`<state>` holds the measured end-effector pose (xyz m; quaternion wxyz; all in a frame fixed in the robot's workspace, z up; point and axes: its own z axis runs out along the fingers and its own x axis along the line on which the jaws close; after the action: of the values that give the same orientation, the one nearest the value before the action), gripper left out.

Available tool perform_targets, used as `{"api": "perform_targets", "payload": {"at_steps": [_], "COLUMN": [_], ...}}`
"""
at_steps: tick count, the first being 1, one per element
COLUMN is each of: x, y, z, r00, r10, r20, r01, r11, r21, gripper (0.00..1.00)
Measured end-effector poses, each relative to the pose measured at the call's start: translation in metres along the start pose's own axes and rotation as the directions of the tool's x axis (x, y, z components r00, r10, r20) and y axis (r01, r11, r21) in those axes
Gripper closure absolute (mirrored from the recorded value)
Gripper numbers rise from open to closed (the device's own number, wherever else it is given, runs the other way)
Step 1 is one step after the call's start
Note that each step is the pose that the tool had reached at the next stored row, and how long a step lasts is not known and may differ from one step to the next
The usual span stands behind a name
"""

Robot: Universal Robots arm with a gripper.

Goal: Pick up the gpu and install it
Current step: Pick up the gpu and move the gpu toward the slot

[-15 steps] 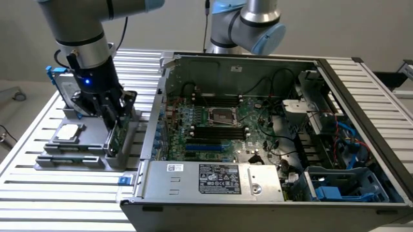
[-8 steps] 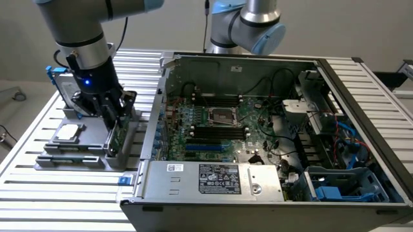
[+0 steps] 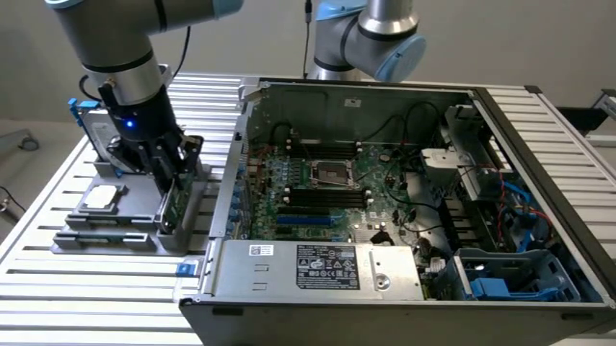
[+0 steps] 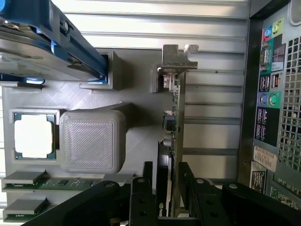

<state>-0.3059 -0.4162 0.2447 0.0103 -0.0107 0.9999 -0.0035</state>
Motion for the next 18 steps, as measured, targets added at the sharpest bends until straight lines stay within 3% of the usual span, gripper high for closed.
{"api": "perform_targets", "payload": {"at_steps": [5, 6, 18], "x": [0.0002, 0.0002, 0.0002], "y": [0.0001, 0.0, 0.0001], "z": [0.0001, 0.0002, 0.0], "r00": [1.0, 1.0, 1.0], "r10": [0.0, 0.0, 0.0], "r20": [0.0001, 0.0, 0.0004], "r01": [0.0, 0.0, 0.0], "r11": [1.0, 1.0, 1.0], "r21": [0.0001, 0.0001, -0.0002], "gripper": [0.66, 0.73, 0.74]}}
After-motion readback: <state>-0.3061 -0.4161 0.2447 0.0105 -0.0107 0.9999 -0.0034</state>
